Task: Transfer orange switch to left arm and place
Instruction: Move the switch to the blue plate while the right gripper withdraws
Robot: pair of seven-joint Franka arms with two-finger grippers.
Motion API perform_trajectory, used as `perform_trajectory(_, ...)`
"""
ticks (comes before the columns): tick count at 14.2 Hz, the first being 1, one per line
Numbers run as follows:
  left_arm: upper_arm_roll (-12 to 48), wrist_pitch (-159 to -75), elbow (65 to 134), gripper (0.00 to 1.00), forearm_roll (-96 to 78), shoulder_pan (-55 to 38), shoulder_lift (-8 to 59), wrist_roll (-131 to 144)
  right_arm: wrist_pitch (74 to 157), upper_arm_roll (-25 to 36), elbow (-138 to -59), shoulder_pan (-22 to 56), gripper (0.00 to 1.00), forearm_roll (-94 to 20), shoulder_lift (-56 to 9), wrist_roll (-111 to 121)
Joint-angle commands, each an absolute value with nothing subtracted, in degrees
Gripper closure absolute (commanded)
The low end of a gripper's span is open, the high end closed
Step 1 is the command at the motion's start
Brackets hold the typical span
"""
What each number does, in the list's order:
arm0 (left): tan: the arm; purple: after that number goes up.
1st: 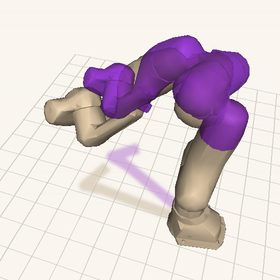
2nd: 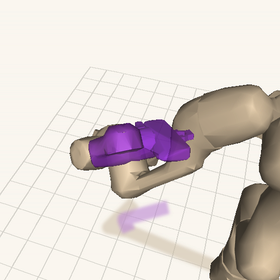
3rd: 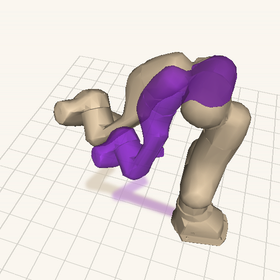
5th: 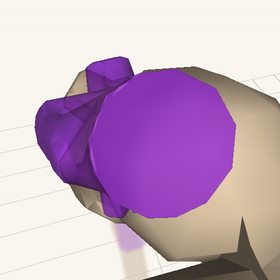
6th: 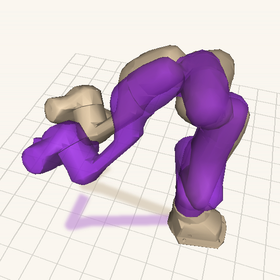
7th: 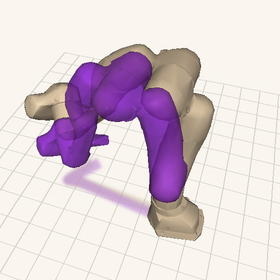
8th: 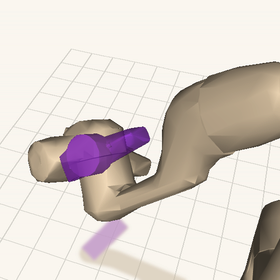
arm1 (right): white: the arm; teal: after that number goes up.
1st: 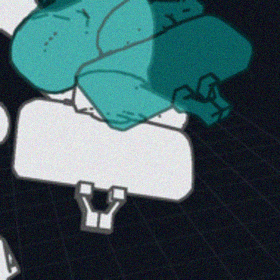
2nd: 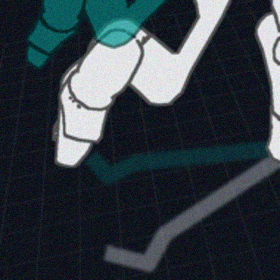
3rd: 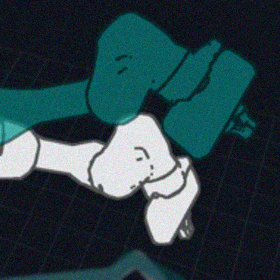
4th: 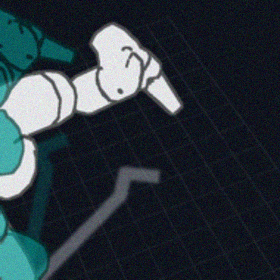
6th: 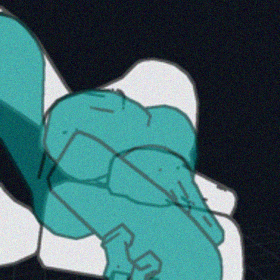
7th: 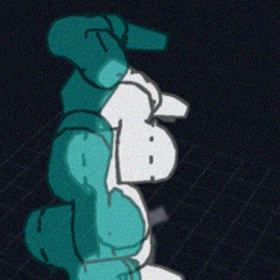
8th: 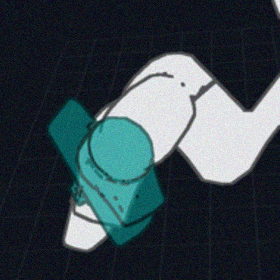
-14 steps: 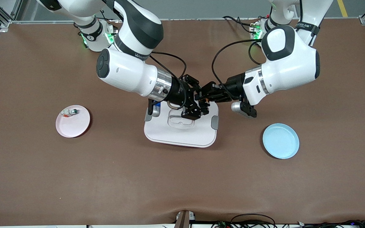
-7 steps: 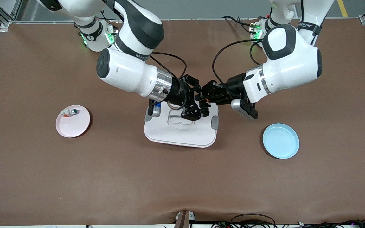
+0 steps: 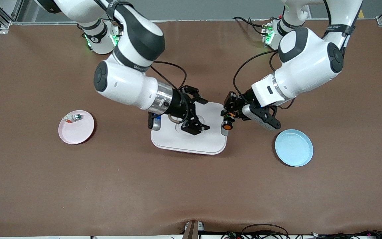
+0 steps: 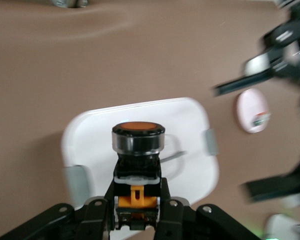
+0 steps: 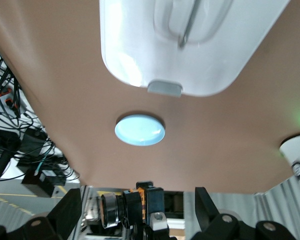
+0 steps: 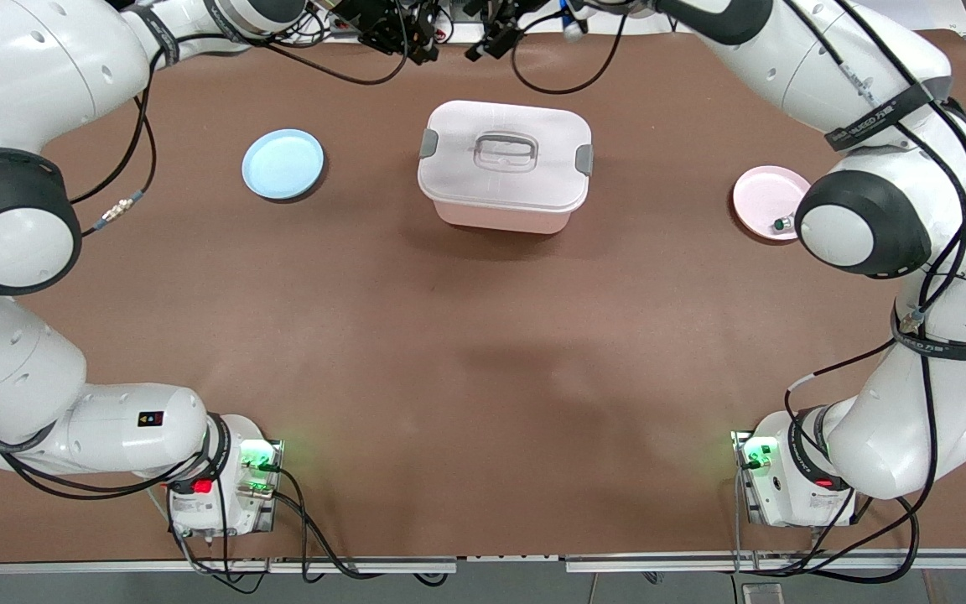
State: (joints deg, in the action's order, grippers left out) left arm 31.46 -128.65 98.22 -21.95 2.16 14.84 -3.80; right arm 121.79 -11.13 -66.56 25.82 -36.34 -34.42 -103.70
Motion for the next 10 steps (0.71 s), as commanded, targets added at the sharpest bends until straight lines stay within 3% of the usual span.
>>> perform_trajectory(1, 31.73, -123.6, 97.03, 1.0, -11.12, 3.07, 16.34, -4.92, 114.73, -11.69, -64.86, 21.99, 0.0, -34.29, -34.81, -96.97)
perform_trajectory(5, 31.73, -114.72, 97.56, 1.0, 0.24, 5.0, 17.22, -10.44, 103.04, -11.6, -64.78, 17.5, 0.0, -29.01, -34.37, -82.92)
perform_trajectory(10, 31.64, -112.85, 100.89, 1.0, 10.26, 8.52, 19.16, -24.58, 89.32, -11.51, -64.78, 8.72, 0.0, -22.26, -32.26, -59.91)
